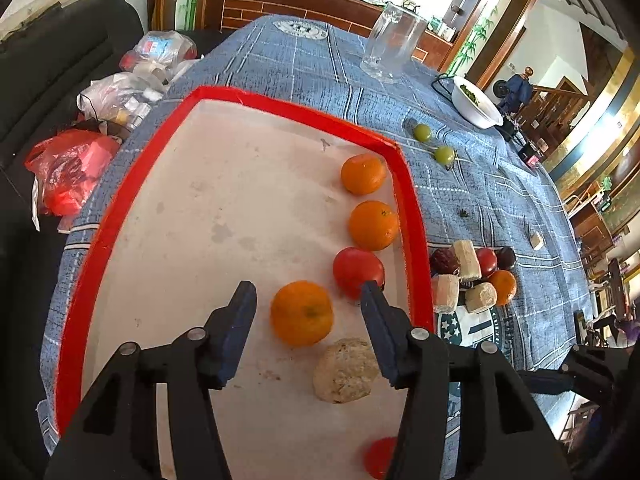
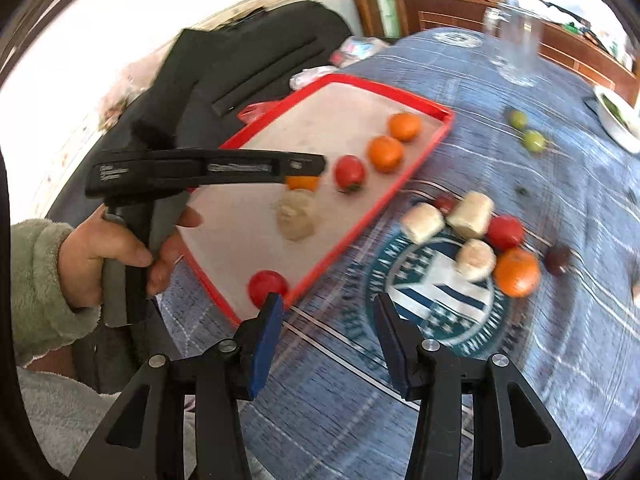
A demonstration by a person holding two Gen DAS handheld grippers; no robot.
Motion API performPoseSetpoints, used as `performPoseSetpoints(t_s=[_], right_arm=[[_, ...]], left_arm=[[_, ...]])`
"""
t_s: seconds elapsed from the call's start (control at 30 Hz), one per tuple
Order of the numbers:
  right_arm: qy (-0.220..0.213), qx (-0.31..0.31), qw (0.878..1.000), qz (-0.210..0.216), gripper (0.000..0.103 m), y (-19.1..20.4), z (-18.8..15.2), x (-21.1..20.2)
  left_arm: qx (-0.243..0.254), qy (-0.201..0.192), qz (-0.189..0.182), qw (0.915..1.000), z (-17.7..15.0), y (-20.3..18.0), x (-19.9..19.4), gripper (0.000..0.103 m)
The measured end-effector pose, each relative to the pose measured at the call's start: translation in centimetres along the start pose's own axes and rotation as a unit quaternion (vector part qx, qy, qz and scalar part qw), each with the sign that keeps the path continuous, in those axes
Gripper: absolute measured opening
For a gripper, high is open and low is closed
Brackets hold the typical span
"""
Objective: Organize fruits
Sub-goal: 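Withdraw both tools from the tray toward the remaining bread pieces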
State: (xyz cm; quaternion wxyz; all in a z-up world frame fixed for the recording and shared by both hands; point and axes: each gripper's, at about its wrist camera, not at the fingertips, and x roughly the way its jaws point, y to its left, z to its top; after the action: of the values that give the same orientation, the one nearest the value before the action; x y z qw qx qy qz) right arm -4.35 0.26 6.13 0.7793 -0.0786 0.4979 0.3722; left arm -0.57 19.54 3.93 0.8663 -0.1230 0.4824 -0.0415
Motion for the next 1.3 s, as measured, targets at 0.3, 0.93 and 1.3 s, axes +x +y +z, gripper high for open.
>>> performPoseSetpoints(t_s=[0.3,0.93,1.3], right_arm=[[-0.018,0.058,0.998,-0.020,0.048,-4.1,-1.4,-2.1],[-0.040,0.141,0.987,-0.060,0.056,-10.5,-3.7,-5.3],[-0.057,0.205,0.969,-0.122,0.056,-15.4,-4.8,-7.5]], left_arm=[[0.001,-0.020,-0.004,0.9998,0.1,-1.8,-1.9,0.053],[0.086,0.005,-0.023,0.9960,-0.9,-10.8,-0.3,0.053],[0.130,0.031,-0.032,0.9905,-2.0,-14.3,1.6,0.053]])
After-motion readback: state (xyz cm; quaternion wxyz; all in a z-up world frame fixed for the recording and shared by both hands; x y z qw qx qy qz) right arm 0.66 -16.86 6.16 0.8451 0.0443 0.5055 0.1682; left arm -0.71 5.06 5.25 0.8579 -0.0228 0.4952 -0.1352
